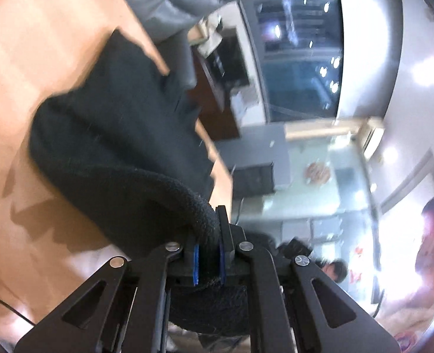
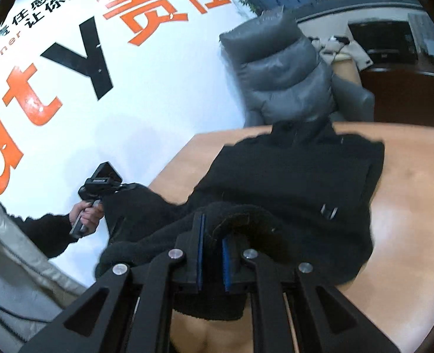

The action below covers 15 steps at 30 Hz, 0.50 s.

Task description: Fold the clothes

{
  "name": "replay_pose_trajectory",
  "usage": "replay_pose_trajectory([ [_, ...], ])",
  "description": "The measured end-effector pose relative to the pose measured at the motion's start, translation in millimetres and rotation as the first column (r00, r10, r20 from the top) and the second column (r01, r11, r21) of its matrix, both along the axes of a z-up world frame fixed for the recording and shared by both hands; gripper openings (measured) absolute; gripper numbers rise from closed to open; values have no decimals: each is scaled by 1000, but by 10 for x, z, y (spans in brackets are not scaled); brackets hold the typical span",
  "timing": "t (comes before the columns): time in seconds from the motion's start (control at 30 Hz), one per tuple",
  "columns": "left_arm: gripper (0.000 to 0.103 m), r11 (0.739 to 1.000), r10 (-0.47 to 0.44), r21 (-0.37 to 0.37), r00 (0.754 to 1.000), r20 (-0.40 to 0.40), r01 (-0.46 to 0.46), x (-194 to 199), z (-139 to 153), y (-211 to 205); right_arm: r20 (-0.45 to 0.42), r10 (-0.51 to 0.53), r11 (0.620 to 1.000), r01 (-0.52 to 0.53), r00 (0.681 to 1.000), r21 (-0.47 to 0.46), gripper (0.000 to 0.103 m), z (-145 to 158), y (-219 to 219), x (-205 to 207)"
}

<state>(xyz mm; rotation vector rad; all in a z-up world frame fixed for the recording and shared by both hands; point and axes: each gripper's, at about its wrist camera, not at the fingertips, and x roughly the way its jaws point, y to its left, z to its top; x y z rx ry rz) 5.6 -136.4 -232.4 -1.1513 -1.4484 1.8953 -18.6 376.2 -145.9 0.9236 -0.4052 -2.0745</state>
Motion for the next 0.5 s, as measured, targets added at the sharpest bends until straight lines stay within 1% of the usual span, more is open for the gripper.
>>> replay_pose_trajectory([
  [0.1, 8, 999, 43, 7, 999, -29, -43, -303, 53, -97, -23, -41, 999, 41, 999, 1, 10, 86, 97, -272],
  [0.17, 8, 997, 68, 22, 997, -40, -67, -584, 39, -202, -28, -73, 997, 74, 997, 12, 10, 101, 152, -474],
  [0.27, 8, 997, 75, 20, 996, -53, -74, -1050, 35, -479, -30, -130, 991, 132, 991, 39, 10, 87, 213, -841],
  [0.3, 8, 997, 71, 16, 996, -55, -70, -1181, 24, -544, -27, -145, 988, 146, 989, 44, 10, 49, 224, -964],
  [0.37, 8, 998, 58, 9, 997, -50, -58, -1497, -94, -574, -18, -176, 983, 177, 984, 55, 10, -48, 242, -1238],
  [0.4, 8, 999, 52, 10, 998, -35, -52, -1690, -203, -589, -6, -192, 980, 192, 981, 59, 10, -137, 244, -1397],
  [0.5, 8, 999, 38, -3, 999, 2, -38, -2027, -468, -641, 48, -227, 972, 224, 973, 66, 10, -439, 253, -1817],
])
